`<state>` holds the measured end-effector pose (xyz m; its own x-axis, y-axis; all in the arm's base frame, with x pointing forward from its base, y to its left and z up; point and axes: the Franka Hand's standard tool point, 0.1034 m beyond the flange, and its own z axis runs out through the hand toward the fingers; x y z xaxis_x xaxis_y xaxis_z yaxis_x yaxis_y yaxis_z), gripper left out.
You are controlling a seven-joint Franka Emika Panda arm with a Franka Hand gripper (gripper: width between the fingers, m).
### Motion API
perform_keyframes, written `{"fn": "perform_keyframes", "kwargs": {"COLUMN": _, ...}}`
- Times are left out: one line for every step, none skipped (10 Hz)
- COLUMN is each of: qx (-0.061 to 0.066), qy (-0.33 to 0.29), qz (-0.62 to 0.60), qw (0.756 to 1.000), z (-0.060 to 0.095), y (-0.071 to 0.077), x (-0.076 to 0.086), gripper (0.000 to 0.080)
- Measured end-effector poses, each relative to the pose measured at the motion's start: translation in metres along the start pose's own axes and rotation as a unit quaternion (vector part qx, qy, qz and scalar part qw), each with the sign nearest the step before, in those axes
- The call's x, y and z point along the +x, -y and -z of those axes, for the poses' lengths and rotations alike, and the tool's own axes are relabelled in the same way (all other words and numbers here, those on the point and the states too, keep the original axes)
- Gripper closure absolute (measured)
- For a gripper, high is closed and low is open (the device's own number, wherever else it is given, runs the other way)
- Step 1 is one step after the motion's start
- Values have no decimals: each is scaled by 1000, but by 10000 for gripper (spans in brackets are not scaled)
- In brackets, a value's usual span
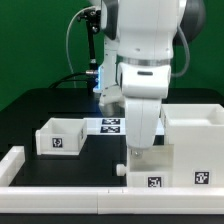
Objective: Assemble drawer
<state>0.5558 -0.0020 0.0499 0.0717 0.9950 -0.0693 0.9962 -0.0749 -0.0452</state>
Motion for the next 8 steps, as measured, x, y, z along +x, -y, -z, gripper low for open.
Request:
{"fn": "perform_keyframes", "kwargs": {"qx": 3, "qy": 5, "qz": 0, "qw": 1000, "z": 11, "y": -3, "x": -6, "gripper": 266}}
{"fn": "perform_keyframes", "kwargs": {"qx": 2, "qy": 3, "qz": 9, "qw": 1000, "z": 16, "y": -7, "x": -19, "gripper": 266}}
{"fn": "perform_keyframes", "kwargs": {"qx": 4, "qy": 1, "qz": 8, "qw": 1000, "z": 12, "y": -11, "x": -35, "gripper": 174}}
{"fn": "perform_keyframes", "kwargs": {"qx": 8, "qy": 1, "qz": 8, "qw": 1000, "z": 5, "y": -15, "x": -44, "gripper": 157}}
{"fn": "perform_keyframes", "kwargs": {"qx": 13, "qy": -10, "qz": 16, "qw": 1000, "z": -6, "y": -21, "x": -51, "gripper": 157}}
{"fn": "perform_keyframes", "kwargs": {"qx": 17, "qy": -30, "qz": 6, "qw": 999, "z": -17, "y": -25, "x": -60, "gripper": 151}}
{"fn": "perform_keyframes", "kwargs": {"qx": 19, "qy": -45, "qz": -8, "qw": 999, "z": -23, "y": -28, "x": -62, "gripper": 150}}
{"fn": "perform_keyframes", "kwargs": {"qx": 23, "qy": -70, "qz": -16, "qw": 997, "z": -28, "y": -26, "x": -63, "gripper": 150}}
